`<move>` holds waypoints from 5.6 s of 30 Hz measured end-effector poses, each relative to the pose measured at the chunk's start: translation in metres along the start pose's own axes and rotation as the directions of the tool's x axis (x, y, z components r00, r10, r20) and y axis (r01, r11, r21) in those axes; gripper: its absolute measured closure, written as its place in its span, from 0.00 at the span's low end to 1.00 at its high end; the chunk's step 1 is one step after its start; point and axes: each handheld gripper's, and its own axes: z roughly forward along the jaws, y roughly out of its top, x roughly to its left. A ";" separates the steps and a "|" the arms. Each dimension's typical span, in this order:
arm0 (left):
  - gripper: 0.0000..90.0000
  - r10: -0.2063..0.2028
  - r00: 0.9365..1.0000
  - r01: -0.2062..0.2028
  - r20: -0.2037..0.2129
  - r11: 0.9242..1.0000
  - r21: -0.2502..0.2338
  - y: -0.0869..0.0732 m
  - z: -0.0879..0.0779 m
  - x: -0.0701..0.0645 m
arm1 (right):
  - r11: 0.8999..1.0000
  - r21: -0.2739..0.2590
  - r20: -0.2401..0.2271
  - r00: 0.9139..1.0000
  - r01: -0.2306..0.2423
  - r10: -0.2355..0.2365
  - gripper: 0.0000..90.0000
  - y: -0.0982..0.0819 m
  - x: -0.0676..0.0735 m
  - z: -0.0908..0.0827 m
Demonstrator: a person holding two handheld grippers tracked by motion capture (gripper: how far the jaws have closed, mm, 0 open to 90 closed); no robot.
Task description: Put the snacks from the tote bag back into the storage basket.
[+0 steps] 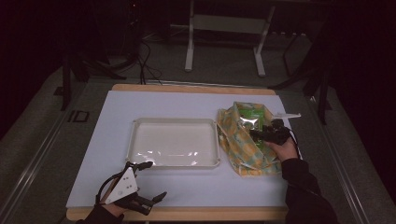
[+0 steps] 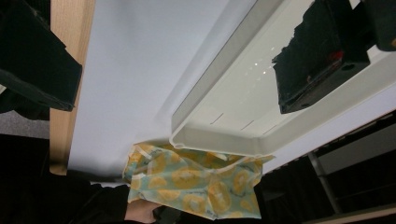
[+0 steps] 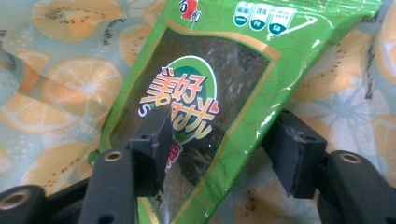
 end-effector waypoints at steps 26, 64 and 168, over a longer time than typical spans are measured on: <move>0.01 -0.001 1.000 0.001 -0.002 1.000 -0.002 0.000 0.000 0.000 | 0.998 -0.059 -0.096 0.995 -0.021 0.015 0.90 0.008 0.004 -0.028; 0.01 -0.002 1.000 0.002 -0.002 1.000 -0.002 0.001 0.000 0.000 | 0.981 -0.188 -0.010 0.999 -0.048 0.047 0.92 0.017 0.013 -0.081; 0.01 0.002 1.000 -0.002 0.003 1.000 -0.005 0.001 0.000 -0.001 | 0.974 -0.220 -0.139 0.987 0.050 -0.082 0.92 0.107 0.132 -0.061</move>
